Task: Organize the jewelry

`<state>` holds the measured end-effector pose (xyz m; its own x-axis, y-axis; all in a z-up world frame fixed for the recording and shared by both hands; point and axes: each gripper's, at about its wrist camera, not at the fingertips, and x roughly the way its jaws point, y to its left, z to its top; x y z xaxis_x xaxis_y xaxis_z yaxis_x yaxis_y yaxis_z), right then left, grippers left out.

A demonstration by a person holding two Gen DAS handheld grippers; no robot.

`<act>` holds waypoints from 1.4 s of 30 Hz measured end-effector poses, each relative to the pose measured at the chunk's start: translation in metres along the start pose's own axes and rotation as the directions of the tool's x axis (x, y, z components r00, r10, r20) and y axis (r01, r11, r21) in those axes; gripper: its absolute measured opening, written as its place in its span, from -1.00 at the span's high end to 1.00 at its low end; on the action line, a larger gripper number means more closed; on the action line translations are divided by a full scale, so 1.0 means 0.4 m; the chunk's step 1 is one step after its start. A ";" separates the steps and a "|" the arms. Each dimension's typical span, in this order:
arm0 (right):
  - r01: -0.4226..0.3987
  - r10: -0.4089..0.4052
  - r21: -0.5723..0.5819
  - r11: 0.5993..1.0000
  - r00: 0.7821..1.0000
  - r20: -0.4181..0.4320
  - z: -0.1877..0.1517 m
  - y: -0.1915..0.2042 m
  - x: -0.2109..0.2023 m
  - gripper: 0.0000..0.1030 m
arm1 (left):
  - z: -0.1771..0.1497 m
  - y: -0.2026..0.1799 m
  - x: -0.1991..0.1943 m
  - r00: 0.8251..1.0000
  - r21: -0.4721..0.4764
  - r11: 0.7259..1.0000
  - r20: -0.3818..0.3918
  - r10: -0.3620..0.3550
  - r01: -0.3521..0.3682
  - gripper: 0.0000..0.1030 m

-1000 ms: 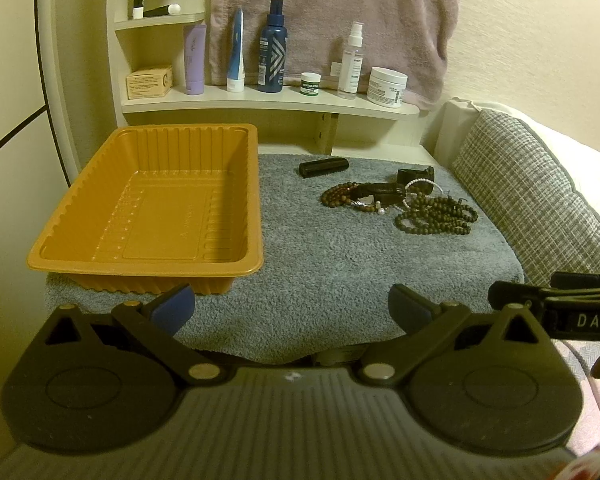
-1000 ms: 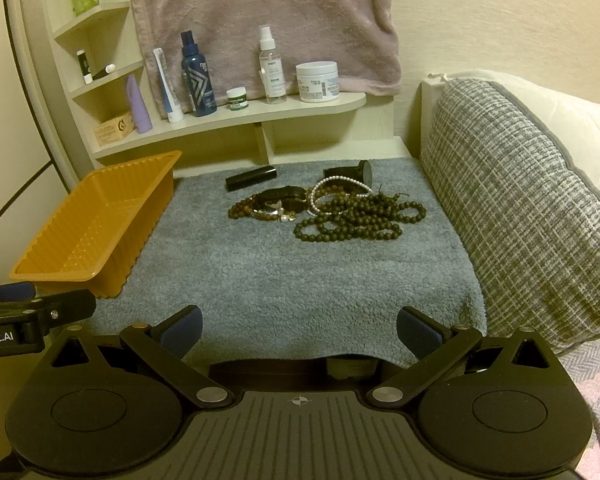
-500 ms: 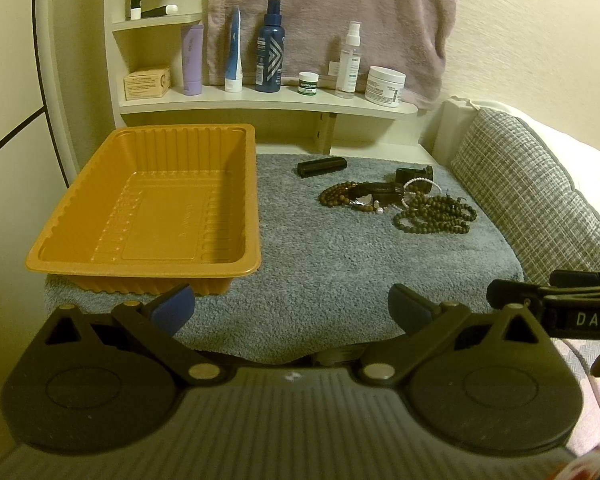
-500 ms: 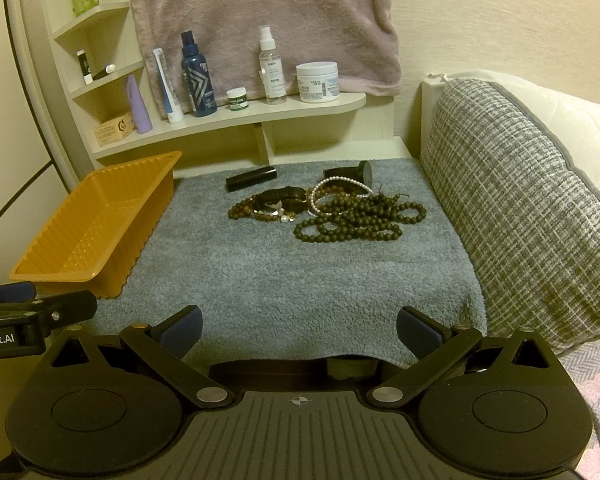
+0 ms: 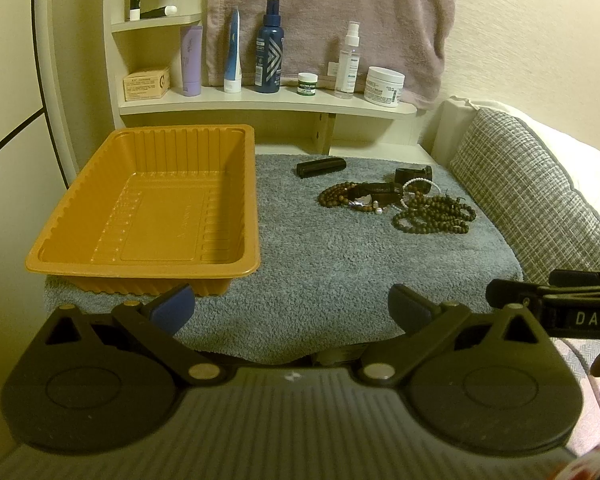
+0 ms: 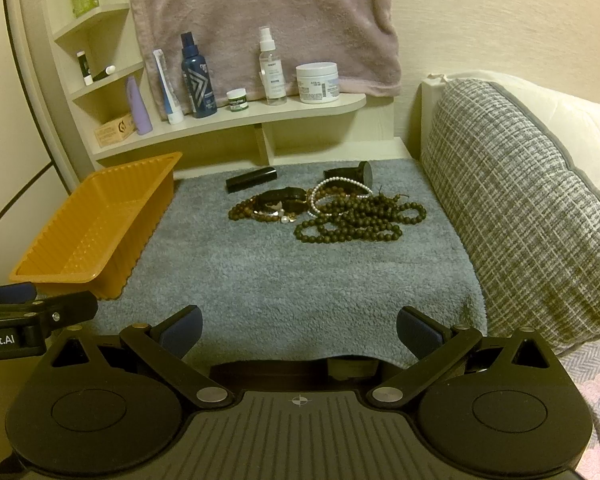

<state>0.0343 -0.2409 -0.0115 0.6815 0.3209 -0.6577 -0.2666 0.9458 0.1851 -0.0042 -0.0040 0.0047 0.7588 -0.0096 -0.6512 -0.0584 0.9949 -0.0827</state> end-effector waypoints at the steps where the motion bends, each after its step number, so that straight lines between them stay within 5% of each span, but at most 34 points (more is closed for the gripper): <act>1: 0.000 0.000 0.000 1.000 1.000 0.000 0.000 0.000 0.000 -1.00 | 0.000 0.000 -0.001 1.000 -0.001 1.000 0.001 0.000 0.000 -0.98; 9: 0.008 -0.008 0.014 1.000 1.000 0.026 0.007 -0.002 -0.012 -1.00 | 0.019 0.047 -0.024 0.998 -0.051 0.998 0.058 0.032 -0.029 -0.97; 15: 0.020 -0.020 0.003 1.000 0.999 0.032 0.012 0.001 -0.010 -1.00 | 0.036 0.167 -0.070 0.983 -0.167 0.983 0.152 0.105 -0.079 -0.79; 27: 0.015 -0.012 -0.088 0.996 0.999 0.045 0.066 0.059 0.024 -1.00 | -0.006 0.447 -0.026 0.954 -0.324 0.924 0.146 0.261 -0.203 -0.16; 42: 0.034 -0.041 -0.141 0.989 0.998 -0.044 0.079 0.106 0.116 -0.99 | -0.035 0.551 0.097 0.983 -0.462 0.884 0.126 0.137 -0.064 0.43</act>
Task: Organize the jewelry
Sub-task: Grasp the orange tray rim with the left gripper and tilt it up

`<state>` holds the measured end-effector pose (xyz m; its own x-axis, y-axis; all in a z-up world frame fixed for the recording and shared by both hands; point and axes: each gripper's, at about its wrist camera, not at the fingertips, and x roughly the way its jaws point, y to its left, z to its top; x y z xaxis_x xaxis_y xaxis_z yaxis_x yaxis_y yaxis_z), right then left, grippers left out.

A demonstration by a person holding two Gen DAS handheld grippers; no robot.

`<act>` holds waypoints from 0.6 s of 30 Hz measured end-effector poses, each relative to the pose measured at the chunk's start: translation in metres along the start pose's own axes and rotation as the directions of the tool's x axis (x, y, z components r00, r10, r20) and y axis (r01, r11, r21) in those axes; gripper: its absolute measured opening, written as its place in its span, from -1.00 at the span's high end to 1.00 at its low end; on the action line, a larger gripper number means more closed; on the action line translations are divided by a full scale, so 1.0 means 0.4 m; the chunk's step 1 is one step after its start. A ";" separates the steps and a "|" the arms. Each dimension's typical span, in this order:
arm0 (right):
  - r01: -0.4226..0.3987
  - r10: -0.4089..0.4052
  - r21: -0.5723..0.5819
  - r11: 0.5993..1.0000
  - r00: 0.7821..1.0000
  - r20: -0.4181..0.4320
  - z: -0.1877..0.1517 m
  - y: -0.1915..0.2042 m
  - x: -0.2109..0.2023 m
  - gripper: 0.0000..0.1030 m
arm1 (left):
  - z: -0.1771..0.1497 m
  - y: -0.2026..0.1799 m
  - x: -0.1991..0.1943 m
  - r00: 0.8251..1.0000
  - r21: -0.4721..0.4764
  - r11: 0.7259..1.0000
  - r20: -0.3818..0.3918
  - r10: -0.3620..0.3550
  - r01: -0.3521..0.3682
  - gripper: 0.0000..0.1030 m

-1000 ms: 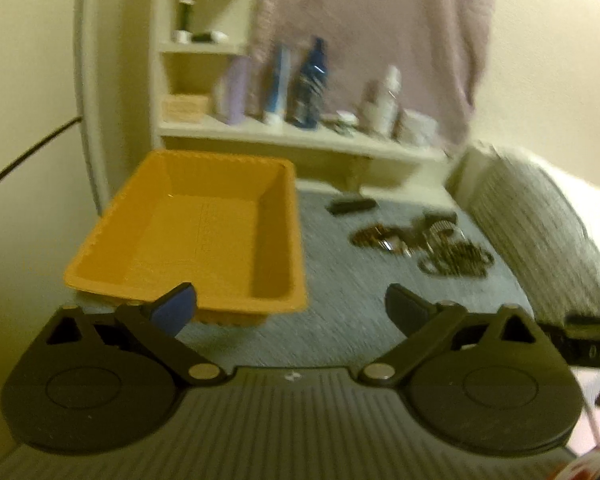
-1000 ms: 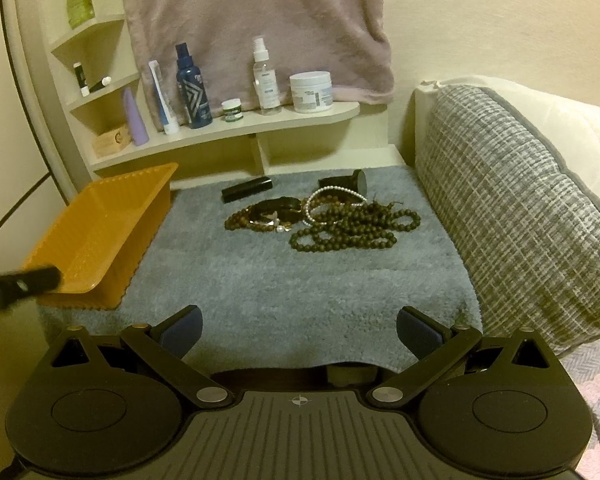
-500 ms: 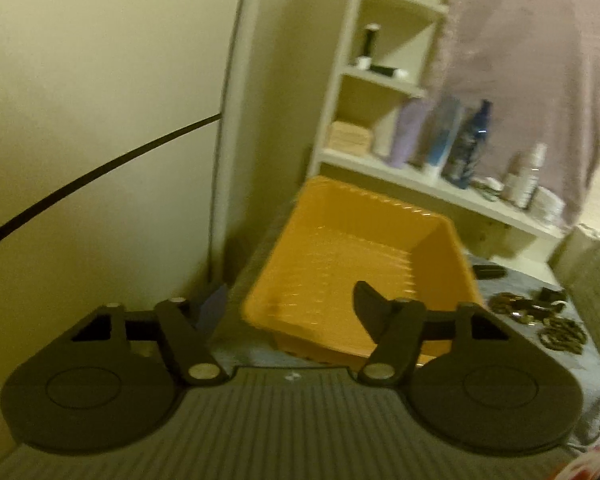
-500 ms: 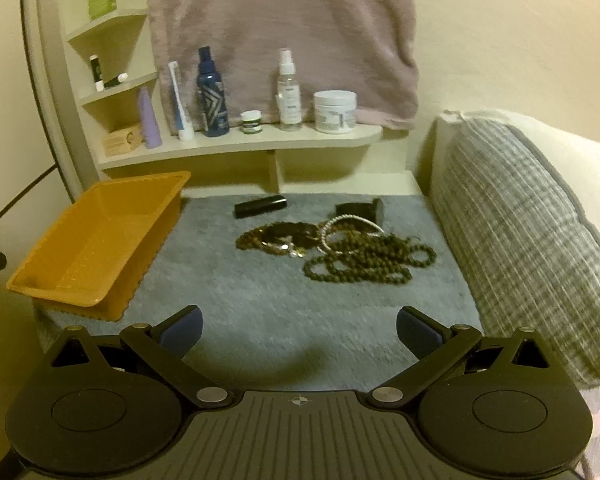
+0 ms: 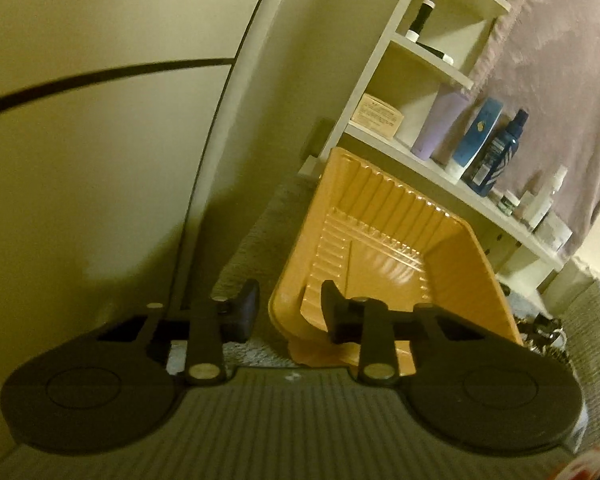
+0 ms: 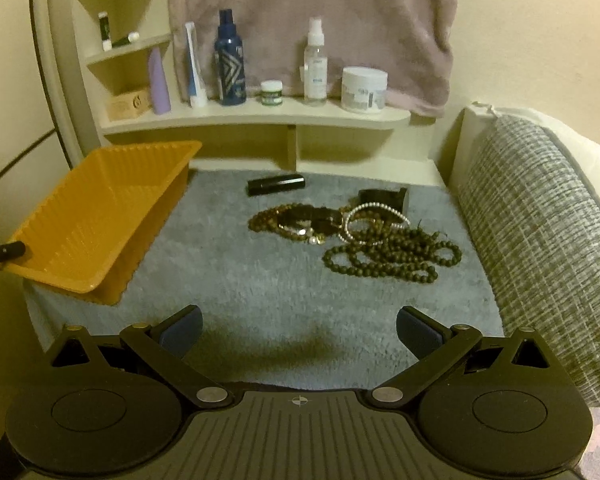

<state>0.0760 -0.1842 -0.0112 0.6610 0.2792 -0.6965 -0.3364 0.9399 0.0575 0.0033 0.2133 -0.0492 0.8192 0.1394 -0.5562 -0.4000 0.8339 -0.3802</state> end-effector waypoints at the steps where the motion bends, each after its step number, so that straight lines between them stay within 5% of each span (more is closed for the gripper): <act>1: 0.001 -0.001 0.000 1.000 1.000 -0.008 0.001 0.000 0.008 -0.99 | -0.001 0.002 0.005 1.000 -0.009 1.000 0.001 -0.003 0.003 0.45; 10: -0.013 0.013 -0.010 1.000 0.999 -0.041 0.011 0.018 0.062 -0.99 | 0.001 0.021 0.029 0.999 -0.089 0.995 -0.012 -0.040 0.039 0.69; 18: -0.026 0.026 -0.004 1.000 0.999 -0.039 0.018 0.015 0.080 -0.99 | 0.003 0.030 0.036 0.999 -0.134 0.990 -0.018 -0.046 0.043 0.69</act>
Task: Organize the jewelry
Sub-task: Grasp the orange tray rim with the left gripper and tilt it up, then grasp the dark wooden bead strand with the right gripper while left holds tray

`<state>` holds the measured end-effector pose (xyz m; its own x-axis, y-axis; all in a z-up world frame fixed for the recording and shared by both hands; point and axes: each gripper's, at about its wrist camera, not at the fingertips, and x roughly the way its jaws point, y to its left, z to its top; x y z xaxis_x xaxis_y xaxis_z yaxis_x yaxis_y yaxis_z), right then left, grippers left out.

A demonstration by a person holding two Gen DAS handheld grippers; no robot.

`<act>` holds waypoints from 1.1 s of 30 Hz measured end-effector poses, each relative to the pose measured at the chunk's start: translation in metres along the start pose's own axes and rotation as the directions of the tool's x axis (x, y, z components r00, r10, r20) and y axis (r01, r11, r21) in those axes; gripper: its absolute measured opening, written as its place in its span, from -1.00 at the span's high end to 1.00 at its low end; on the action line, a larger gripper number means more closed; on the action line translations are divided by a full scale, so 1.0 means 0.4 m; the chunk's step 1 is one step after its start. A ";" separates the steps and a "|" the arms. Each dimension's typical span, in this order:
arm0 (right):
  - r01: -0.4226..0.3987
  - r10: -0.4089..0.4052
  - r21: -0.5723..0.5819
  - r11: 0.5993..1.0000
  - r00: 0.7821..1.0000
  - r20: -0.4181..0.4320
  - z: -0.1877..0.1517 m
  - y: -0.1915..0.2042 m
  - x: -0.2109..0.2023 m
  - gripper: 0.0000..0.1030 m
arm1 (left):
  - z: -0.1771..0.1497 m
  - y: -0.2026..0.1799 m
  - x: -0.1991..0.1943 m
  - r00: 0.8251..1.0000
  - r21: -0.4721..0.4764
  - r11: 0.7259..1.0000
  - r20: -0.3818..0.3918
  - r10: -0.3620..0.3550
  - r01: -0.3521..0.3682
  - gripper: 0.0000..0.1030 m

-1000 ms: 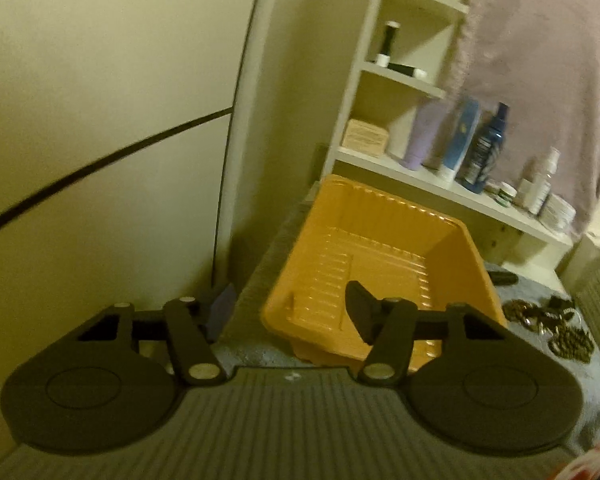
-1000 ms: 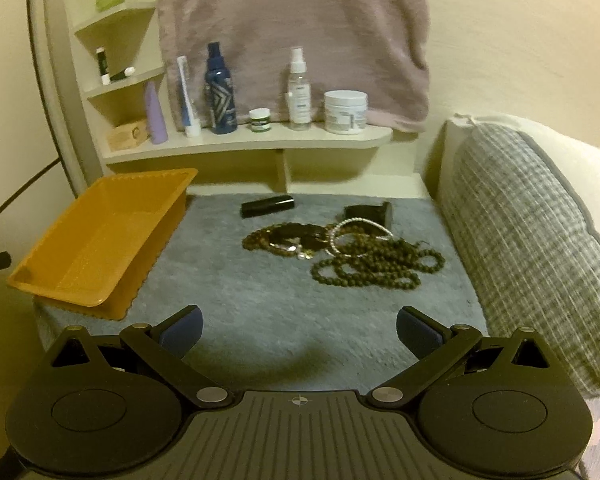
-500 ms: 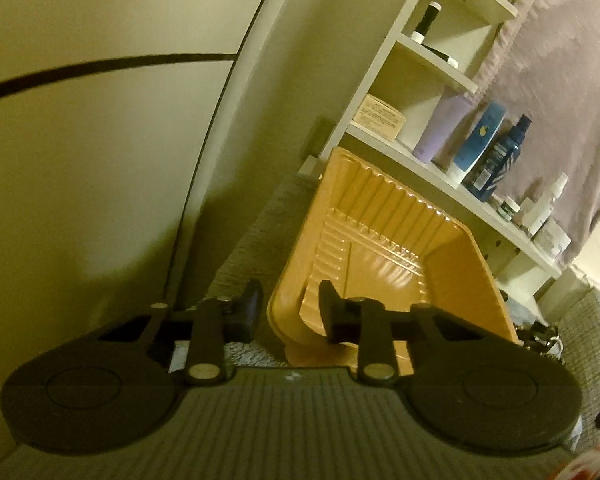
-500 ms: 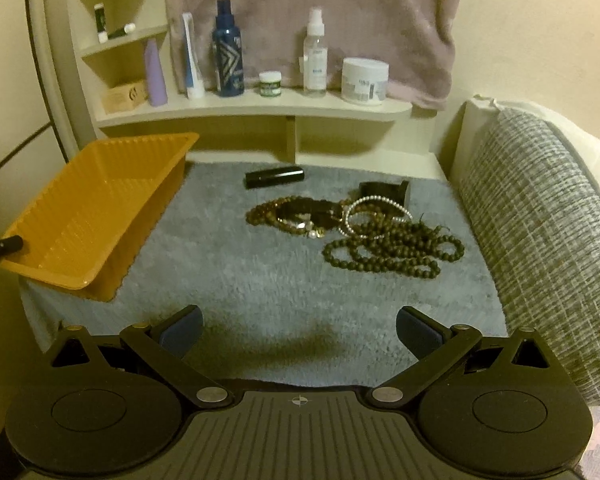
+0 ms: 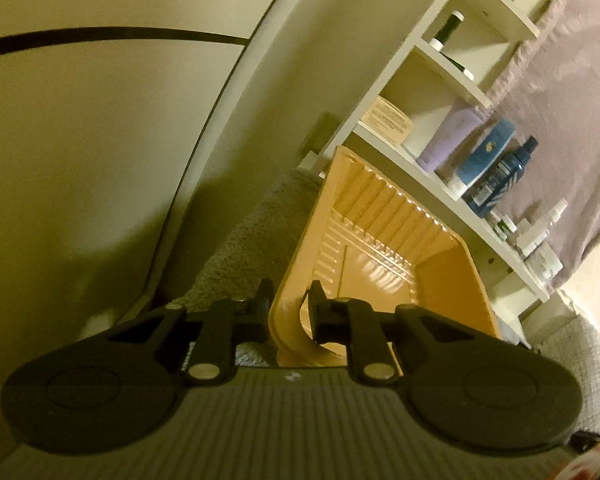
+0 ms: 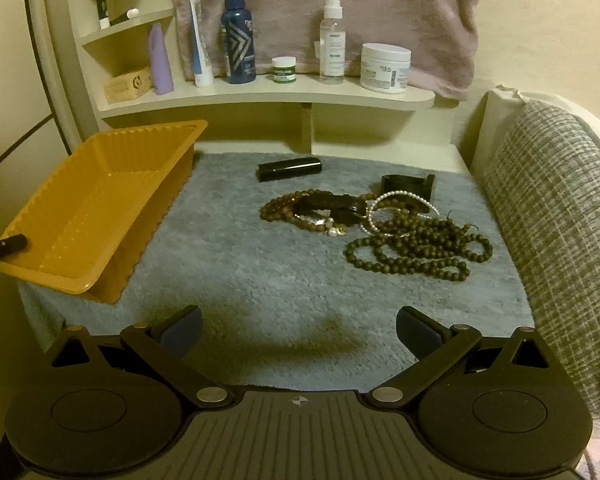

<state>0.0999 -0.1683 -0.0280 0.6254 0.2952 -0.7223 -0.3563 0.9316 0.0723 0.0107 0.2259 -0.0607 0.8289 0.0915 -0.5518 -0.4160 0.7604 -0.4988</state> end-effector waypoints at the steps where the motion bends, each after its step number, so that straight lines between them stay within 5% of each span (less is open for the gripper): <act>1: 0.000 0.000 0.003 1.000 1.000 -0.001 0.000 -0.004 0.001 -0.99 | 0.000 0.001 0.002 1.000 -0.006 1.000 -0.001 -0.001 0.001 0.69; 6: 0.000 0.001 0.021 1.000 1.000 -0.005 -0.003 -0.018 0.006 -0.99 | -0.006 0.004 0.020 1.000 -0.030 1.000 -0.021 0.001 -0.002 0.73; 7: 0.000 0.000 0.025 1.000 1.000 -0.007 -0.003 -0.022 0.008 -0.99 | -0.007 -0.004 0.019 1.000 -0.010 1.000 -0.014 0.012 -0.012 0.85; 13: 0.010 -0.011 0.059 0.998 1.000 0.012 -0.004 -0.051 0.022 -0.99 | -0.010 -0.072 -0.001 0.996 0.127 0.988 0.032 0.080 -0.083 0.85; 24: 0.076 -0.093 0.113 0.991 0.985 0.149 0.000 -0.161 0.045 -0.98 | -0.042 -0.244 -0.046 0.977 0.420 0.886 0.157 0.141 -0.196 0.90; 29: 0.129 -0.135 0.047 0.991 0.978 0.161 0.000 -0.223 0.075 -0.49 | -0.031 -0.287 -0.047 0.978 0.470 0.859 0.150 0.147 -0.201 0.90; 33: 0.121 -0.102 -0.137 0.983 0.985 0.136 0.008 -0.240 0.123 -0.06 | -0.022 -0.317 -0.040 0.978 0.500 0.842 0.150 0.144 -0.201 0.90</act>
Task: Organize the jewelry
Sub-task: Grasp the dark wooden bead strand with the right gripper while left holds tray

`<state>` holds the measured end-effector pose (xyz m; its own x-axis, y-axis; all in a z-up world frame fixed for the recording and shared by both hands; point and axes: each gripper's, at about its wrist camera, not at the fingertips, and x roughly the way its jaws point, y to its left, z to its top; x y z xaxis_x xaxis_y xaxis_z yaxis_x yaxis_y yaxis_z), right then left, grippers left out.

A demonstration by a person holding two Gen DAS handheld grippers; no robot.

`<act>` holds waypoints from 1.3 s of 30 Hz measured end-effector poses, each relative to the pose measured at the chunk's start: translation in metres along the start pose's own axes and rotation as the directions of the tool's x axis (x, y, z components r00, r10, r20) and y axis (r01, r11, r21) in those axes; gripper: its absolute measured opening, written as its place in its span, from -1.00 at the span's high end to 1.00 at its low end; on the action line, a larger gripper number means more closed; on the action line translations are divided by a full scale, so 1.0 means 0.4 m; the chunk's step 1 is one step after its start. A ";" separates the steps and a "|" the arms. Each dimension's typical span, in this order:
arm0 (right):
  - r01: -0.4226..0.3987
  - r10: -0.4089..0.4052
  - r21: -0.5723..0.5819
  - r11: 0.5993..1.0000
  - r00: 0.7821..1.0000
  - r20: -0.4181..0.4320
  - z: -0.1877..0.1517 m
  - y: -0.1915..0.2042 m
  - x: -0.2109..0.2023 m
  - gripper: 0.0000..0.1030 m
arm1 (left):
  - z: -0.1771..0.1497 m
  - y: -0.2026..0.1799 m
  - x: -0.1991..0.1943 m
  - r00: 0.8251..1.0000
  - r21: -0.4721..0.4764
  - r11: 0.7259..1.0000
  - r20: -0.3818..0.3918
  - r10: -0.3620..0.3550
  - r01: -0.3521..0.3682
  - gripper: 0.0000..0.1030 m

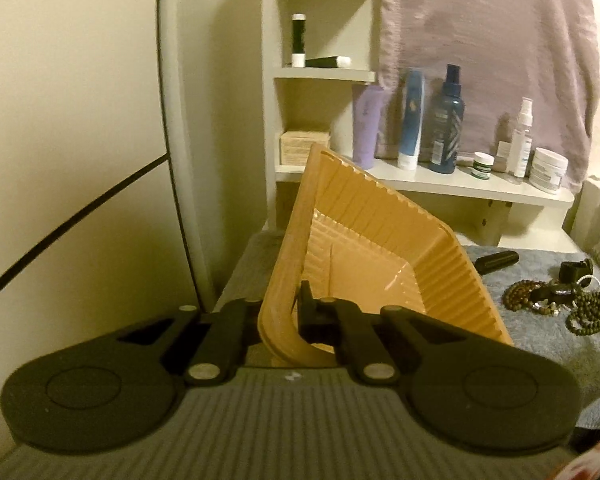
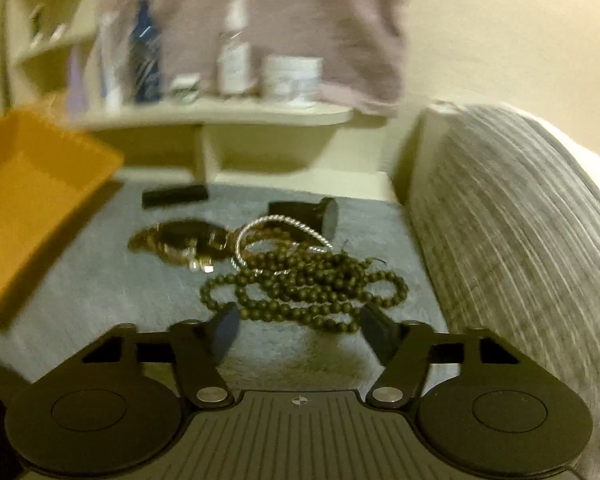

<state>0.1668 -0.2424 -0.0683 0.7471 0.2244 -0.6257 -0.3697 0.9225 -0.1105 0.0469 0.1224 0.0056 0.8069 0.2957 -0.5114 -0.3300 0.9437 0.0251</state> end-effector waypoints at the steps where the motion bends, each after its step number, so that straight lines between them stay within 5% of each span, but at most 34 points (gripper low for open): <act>1: -0.012 0.012 -0.061 0.998 1.000 -0.007 0.001 0.000 0.010 0.06 | 0.004 -0.003 0.000 1.000 0.003 1.000 0.000 -0.001 0.001 0.90; 5: -0.064 0.049 -0.291 0.955 0.997 -0.058 -0.002 -0.003 0.046 0.41 | 0.016 -0.004 0.004 1.000 0.005 1.000 0.002 -0.004 0.004 0.90; 9: -0.150 0.108 -0.439 0.886 0.987 -0.120 -0.001 -0.013 0.071 0.53 | 0.020 -0.005 0.009 1.000 0.006 1.000 -0.007 -0.002 0.002 0.90; 12: -0.205 0.141 -0.557 0.805 0.978 -0.156 0.005 -0.009 0.077 0.55 | 0.022 -0.006 0.010 1.000 0.010 1.000 -0.007 -0.003 0.003 0.90; 14: -0.236 0.155 -0.607 0.759 0.971 -0.184 0.006 -0.001 0.081 0.81 | 0.024 -0.008 0.013 1.000 0.015 1.000 -0.007 -0.004 0.004 0.90; 17: -0.217 0.127 -0.699 0.682 0.976 -0.179 -0.004 0.025 0.066 0.88 | 0.026 -0.008 0.018 1.000 0.018 1.000 -0.009 -0.007 0.007 0.90; 26: 0.003 0.084 -0.739 0.674 0.993 0.080 0.101 0.008 -0.113 0.88 | 0.035 -0.001 0.021 1.000 0.041 0.999 -0.011 -0.009 0.009 0.90; 39: 0.258 0.019 -0.717 0.648 0.935 0.353 0.283 -0.013 -0.315 0.88 | 0.039 0.002 0.023 1.000 0.043 0.999 -0.012 -0.016 0.017 0.90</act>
<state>0.1372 -0.2401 0.0984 0.8869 0.3384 -0.3145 -0.4431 0.4305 -0.7864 0.0618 0.1281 0.0142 0.8062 0.2785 -0.5220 -0.2950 0.9540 0.0535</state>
